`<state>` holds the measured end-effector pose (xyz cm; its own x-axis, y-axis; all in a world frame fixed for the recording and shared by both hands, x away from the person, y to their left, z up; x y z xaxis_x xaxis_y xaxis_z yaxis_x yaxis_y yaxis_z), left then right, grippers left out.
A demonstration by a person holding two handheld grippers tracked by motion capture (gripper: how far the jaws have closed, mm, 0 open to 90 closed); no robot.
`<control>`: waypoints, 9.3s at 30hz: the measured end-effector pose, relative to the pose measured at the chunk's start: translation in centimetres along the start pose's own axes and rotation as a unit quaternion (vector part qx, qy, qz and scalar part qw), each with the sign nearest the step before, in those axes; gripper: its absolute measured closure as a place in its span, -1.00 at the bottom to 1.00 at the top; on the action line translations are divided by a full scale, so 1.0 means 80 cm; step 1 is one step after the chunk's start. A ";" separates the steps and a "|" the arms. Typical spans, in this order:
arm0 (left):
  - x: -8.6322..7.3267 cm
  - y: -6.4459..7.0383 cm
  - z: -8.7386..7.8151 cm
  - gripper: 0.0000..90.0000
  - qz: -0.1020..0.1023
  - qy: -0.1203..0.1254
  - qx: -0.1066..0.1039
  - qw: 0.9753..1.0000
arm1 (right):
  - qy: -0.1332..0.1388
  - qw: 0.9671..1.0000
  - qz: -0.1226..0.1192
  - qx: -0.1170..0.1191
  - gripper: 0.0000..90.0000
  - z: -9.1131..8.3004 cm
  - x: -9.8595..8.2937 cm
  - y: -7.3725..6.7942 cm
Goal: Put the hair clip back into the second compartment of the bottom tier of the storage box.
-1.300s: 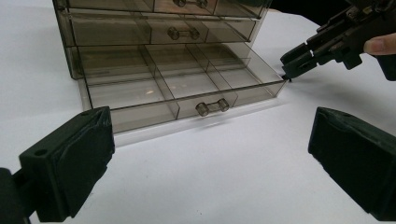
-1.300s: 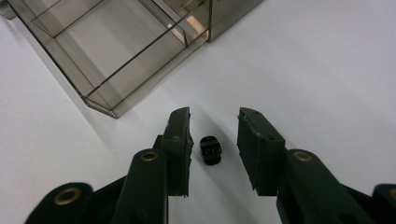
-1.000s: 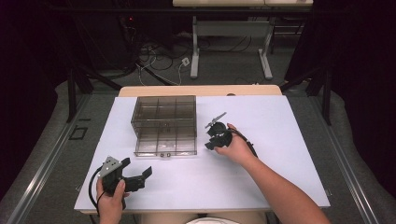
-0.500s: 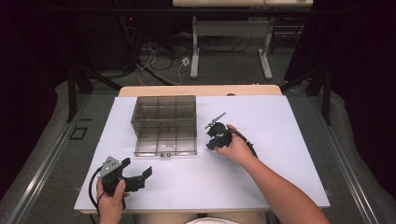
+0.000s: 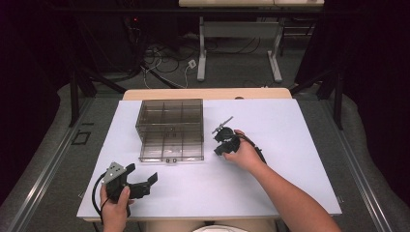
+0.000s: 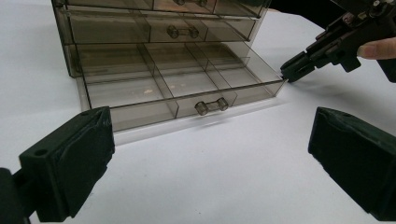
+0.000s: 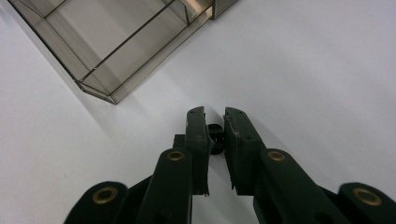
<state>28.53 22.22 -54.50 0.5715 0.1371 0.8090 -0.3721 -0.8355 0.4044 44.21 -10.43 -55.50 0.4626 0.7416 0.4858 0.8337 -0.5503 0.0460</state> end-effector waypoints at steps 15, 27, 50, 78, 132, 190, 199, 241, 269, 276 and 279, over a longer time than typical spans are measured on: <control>0.000 0.000 0.000 -0.98 -0.001 0.001 -0.001 1.000 | 0.017 1.000 0.023 -0.003 0.79 -0.010 0.006 -0.003; 0.000 0.000 0.000 -0.98 -0.002 -0.001 -0.001 1.000 | 0.040 0.998 0.057 -0.010 0.79 -0.024 0.013 -0.011; 0.000 0.001 0.000 -0.98 -0.005 0.005 -0.004 1.000 | 0.079 0.996 0.048 -0.013 0.79 -0.055 0.042 -0.035; -0.002 0.004 -0.001 -0.98 0.005 0.013 -0.007 1.000 | 0.125 0.991 0.055 0.006 0.79 -0.052 0.080 -0.062; -0.004 0.003 0.003 -0.98 -0.001 0.011 -0.010 1.000 | 0.177 0.984 0.036 0.008 0.79 0.004 0.111 -0.099; -0.004 0.003 0.004 -0.98 0.001 0.008 -0.013 1.000 | 0.198 0.980 0.011 0.008 0.41 0.044 0.113 -0.108; -0.004 0.003 0.005 -0.98 0.002 0.007 -0.014 1.000 | 0.204 0.979 0.004 0.002 0.25 0.042 0.113 -0.109; -0.005 0.004 0.007 -0.98 -0.001 0.006 -0.014 1.000 | 0.217 0.976 -0.031 0.017 -0.02 0.010 0.110 -0.115; -0.005 0.003 0.007 -0.98 0.001 0.006 -0.013 1.000 | 0.197 0.979 -0.036 0.031 0.75 0.017 0.079 -0.121; -0.005 0.003 0.007 -0.98 0.001 0.006 -0.013 1.000 | 0.186 0.981 -0.033 0.034 0.98 0.022 0.074 -0.121; -0.004 0.003 0.007 -0.98 0.001 0.006 -0.013 1.000 | 0.183 0.982 -0.028 0.037 1.00 0.025 0.072 -0.122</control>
<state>28.67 21.69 -54.95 0.5614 0.1418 0.8153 -0.3924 -0.8218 0.4131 39.38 -0.02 -54.92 0.2868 0.5748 0.7664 0.8810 -0.4725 0.0247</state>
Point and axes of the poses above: each handheld gripper's, and its own axes: z roughly forward along the jaws, x roughly out of its top, y roughly to its right, the point moved 2 cm from there along z, roughly forward along the jaws, and after that the axes turned 11 degrees about -z, right-handed, at the moved point
